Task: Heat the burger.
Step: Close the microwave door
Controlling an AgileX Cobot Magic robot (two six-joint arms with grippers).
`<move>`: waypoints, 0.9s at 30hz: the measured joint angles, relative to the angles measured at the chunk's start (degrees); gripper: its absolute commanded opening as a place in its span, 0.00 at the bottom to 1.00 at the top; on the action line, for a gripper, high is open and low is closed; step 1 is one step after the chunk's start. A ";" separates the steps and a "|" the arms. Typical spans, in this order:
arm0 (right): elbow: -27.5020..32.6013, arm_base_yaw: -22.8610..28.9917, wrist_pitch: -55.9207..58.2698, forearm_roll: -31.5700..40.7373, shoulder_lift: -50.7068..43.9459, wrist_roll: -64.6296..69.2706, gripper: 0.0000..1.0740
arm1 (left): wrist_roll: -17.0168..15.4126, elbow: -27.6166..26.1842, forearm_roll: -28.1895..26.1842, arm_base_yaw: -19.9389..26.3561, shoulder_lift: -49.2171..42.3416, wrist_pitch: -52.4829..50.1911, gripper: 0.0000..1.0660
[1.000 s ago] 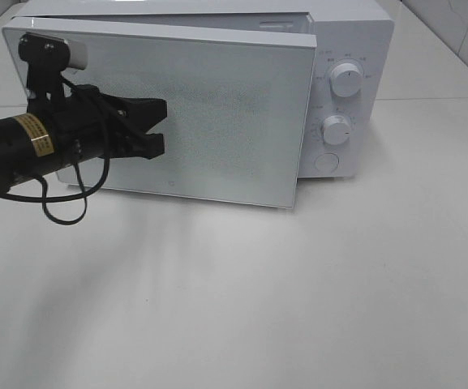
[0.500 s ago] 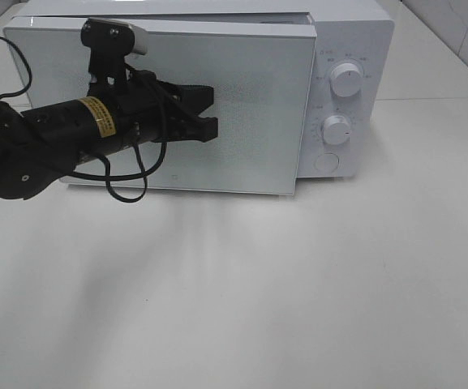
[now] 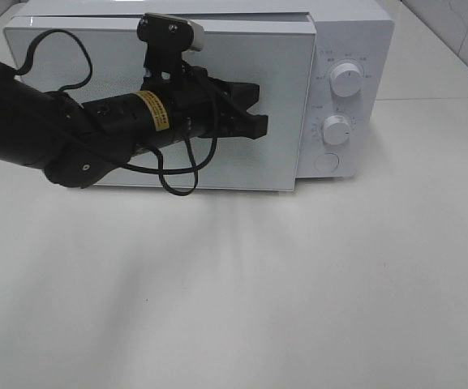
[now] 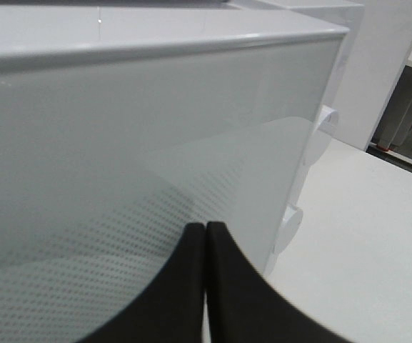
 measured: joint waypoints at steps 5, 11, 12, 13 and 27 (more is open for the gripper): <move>0.00 0.00 0.00 0.00 0.00 0.00 0.68 | 0.00 -2.81 -0.69 -0.97 1.60 1.43 0.00; 0.00 0.00 0.00 0.00 0.00 0.00 0.68 | -0.23 -5.10 -1.26 -2.12 2.86 3.15 0.00; 0.00 0.00 0.00 0.00 0.00 0.00 0.68 | -0.29 -6.02 -1.32 -2.46 3.04 4.41 0.00; 0.00 0.00 0.00 0.00 0.00 0.00 0.68 | -0.29 -6.02 -1.32 -2.46 3.04 4.41 0.00; 0.00 0.00 0.00 0.00 0.00 0.00 0.68 | -0.63 -9.91 -1.20 -3.67 5.21 5.10 0.00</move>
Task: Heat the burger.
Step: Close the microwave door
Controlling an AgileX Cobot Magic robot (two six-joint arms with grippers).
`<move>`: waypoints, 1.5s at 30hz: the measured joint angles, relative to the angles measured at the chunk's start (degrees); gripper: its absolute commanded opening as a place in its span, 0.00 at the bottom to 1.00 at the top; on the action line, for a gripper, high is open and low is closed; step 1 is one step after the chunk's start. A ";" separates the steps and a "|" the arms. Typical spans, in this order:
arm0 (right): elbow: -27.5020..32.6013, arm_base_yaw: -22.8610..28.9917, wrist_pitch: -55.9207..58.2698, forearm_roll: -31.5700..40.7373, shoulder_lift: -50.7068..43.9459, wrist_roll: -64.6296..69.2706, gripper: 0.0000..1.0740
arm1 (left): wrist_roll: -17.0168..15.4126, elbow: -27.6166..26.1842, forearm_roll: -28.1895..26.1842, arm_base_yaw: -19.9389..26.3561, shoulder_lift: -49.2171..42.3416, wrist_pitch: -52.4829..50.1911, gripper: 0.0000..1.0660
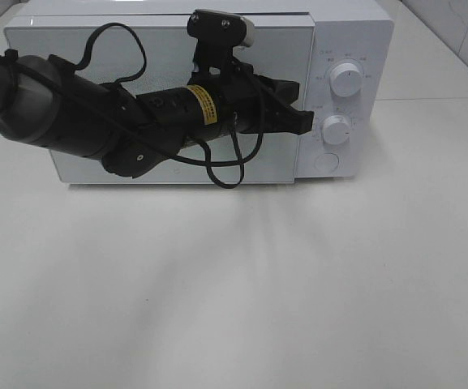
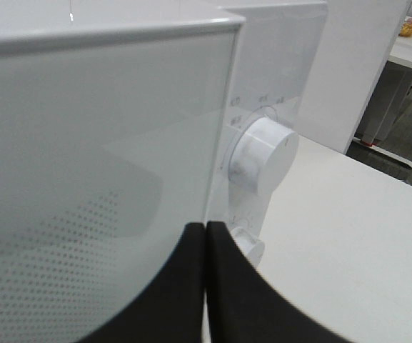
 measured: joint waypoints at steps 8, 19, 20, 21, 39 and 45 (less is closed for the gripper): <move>0.00 0.00 0.00 0.00 0.00 0.00 0.68 | 1.15 -0.06 -0.86 -0.11 0.11 -0.06 0.00; 0.00 0.00 0.00 0.00 0.00 0.00 0.68 | 4.81 -0.06 -6.42 -0.52 0.17 0.00 0.00; 0.00 0.00 0.00 0.00 0.00 0.00 0.68 | 4.98 -0.06 -6.59 -0.52 0.29 0.00 0.00; 0.00 0.00 0.00 0.00 0.00 0.00 0.68 | 4.98 -0.06 -6.59 -0.52 0.29 0.00 0.00; 0.00 0.00 0.00 0.00 0.00 0.00 0.68 | 6.13 -0.57 -7.16 0.34 0.92 -0.17 0.00; 0.00 0.00 0.00 0.00 0.00 0.00 0.68 | 5.33 -0.34 -7.39 1.49 0.97 -0.06 0.00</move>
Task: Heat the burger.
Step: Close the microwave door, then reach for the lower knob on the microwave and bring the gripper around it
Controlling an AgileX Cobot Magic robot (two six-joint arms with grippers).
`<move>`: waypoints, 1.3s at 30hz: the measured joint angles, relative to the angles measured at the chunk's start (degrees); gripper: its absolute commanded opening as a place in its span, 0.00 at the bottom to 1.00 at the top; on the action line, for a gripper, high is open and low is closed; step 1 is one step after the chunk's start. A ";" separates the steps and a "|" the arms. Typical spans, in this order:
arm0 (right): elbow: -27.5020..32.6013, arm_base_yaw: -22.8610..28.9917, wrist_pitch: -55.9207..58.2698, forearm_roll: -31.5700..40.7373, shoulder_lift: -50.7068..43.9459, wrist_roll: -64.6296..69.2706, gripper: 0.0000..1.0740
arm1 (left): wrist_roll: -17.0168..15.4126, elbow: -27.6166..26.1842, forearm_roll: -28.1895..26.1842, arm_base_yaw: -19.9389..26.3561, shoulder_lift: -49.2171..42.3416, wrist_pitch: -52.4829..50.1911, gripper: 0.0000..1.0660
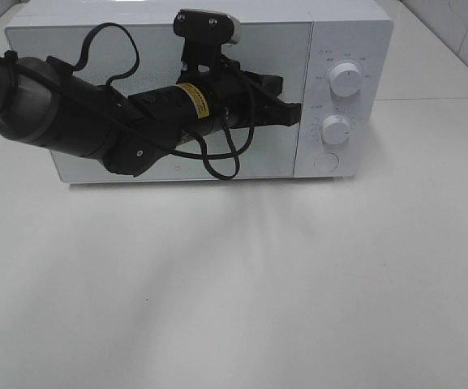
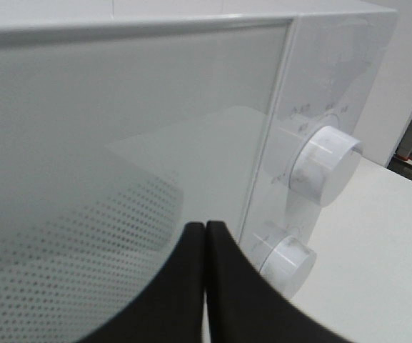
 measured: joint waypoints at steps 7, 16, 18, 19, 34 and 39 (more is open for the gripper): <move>0.00 0.00 0.00 0.00 0.00 0.00 0.68 | -0.69 0.00 0.74 0.00 -0.06 0.06 0.00; 0.00 0.00 0.00 0.00 0.00 0.00 0.68 | 0.23 -1.03 -0.29 -2.69 -0.46 0.17 0.14; 0.00 0.00 0.00 0.00 0.00 0.00 0.68 | 0.23 -1.09 -0.40 -3.09 -0.69 0.17 0.22; 0.00 0.00 0.00 0.00 0.00 0.00 0.68 | 0.29 -1.15 -0.46 -4.24 -0.80 0.23 0.44; 0.00 0.00 0.00 0.00 0.00 0.00 0.68 | -1.66 -1.26 -0.17 -10.54 -4.13 27.04 0.95; 0.00 0.00 0.00 0.00 0.00 0.00 0.68 | -1.66 -1.32 1.26 -11.12 -7.56 36.96 0.95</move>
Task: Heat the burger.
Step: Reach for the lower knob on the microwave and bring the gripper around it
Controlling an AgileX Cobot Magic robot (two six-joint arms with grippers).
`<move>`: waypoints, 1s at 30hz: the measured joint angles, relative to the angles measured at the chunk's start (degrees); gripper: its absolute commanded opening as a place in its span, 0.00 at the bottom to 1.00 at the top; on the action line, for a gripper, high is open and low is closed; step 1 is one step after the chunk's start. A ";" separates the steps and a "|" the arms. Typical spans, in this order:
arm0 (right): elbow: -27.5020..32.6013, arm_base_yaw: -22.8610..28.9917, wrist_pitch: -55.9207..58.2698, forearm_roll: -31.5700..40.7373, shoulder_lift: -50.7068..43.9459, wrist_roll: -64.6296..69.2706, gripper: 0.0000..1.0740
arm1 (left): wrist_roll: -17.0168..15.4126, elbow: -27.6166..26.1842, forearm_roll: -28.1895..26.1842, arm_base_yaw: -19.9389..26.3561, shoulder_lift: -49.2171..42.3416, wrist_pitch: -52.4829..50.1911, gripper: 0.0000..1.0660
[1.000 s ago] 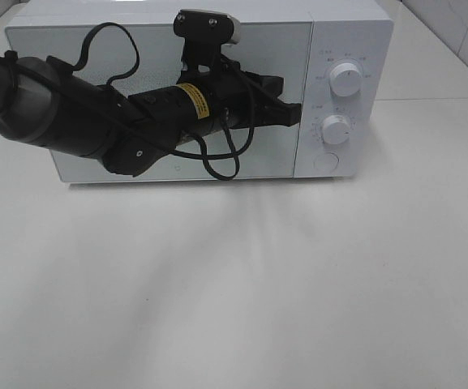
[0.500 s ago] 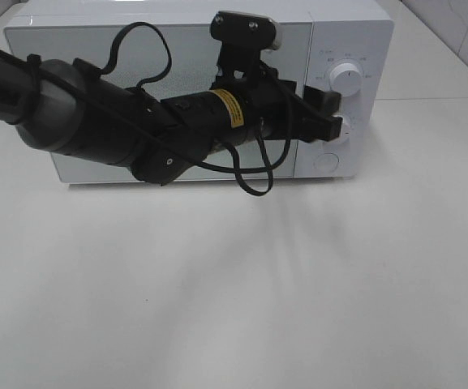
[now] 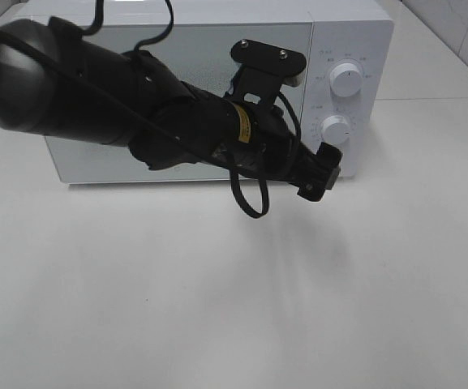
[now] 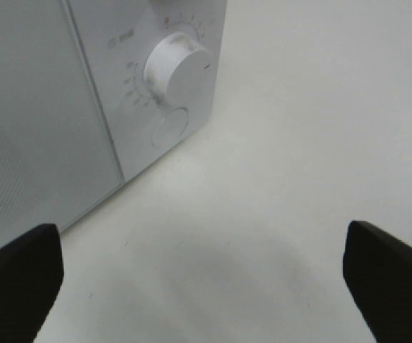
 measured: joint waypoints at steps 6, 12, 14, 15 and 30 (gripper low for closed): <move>0.00 0.00 0.00 0.00 0.00 0.00 0.68 | 0.00 0.00 0.17 0.00 -4.93 20.40 0.95; 0.00 0.00 0.00 0.00 0.00 0.00 0.68 | 0.00 0.00 -0.06 0.00 -8.31 34.32 0.95; 0.00 0.00 0.00 0.00 0.00 0.00 0.68 | 0.00 0.00 -0.11 0.00 -9.05 38.16 0.95; 0.00 0.00 0.00 0.00 0.00 0.00 0.68 | 0.00 0.00 -0.40 0.00 -9.34 40.39 0.95; 0.00 0.00 0.00 0.00 0.00 0.00 0.68 | 0.11 -0.11 -3.78 1.72 -10.83 67.90 0.95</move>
